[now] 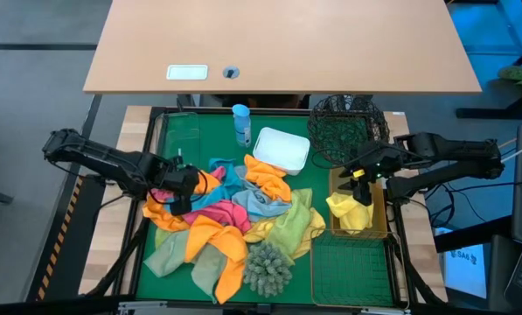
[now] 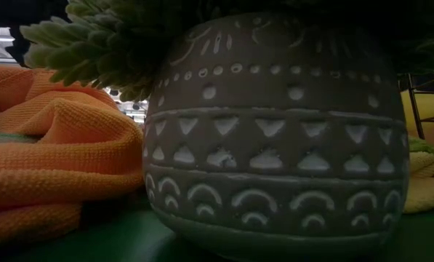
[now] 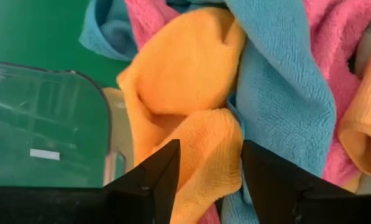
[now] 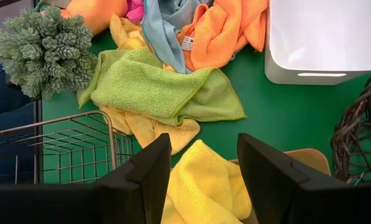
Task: Sort microfiber towel by color & place in baskets
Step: Put the orange microfiber towel into the transparent bin
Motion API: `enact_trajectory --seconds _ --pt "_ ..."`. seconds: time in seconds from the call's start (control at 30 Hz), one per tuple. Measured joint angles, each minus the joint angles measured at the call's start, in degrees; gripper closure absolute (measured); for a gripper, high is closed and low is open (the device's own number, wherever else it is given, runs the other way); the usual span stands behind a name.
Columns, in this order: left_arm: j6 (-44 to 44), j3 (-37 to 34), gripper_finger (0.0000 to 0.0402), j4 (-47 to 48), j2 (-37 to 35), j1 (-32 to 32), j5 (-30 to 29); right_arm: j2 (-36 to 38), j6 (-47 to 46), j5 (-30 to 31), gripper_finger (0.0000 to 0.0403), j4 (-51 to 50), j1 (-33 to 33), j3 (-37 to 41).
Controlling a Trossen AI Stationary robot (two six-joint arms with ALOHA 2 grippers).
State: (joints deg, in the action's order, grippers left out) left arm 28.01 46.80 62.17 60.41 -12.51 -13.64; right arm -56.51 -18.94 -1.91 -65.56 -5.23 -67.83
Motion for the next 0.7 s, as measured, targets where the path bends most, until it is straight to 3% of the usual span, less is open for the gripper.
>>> enact_trajectory --seconds 0.37,0.47,0.63,0.7 --pt "0.0 -4.3 0.0245 0.6 0.4 0.0 2.4 0.0 0.0 0.0 0.0219 0.2 0.0 0.0" --pt "-0.1 -3.9 0.0283 0.4 0.4 0.0 1.7 0.0 0.0 0.0 0.0219 1.8 0.0 0.0" --pt "-0.1 -1.1 0.0383 0.4 0.4 0.0 1.3 0.0 0.0 0.0 0.0219 6.1 0.0 0.0" --pt "0.0 0.7 0.0392 0.4 0.4 0.0 1.3 0.0 0.0 0.0 0.0219 7.7 0.0 0.0"
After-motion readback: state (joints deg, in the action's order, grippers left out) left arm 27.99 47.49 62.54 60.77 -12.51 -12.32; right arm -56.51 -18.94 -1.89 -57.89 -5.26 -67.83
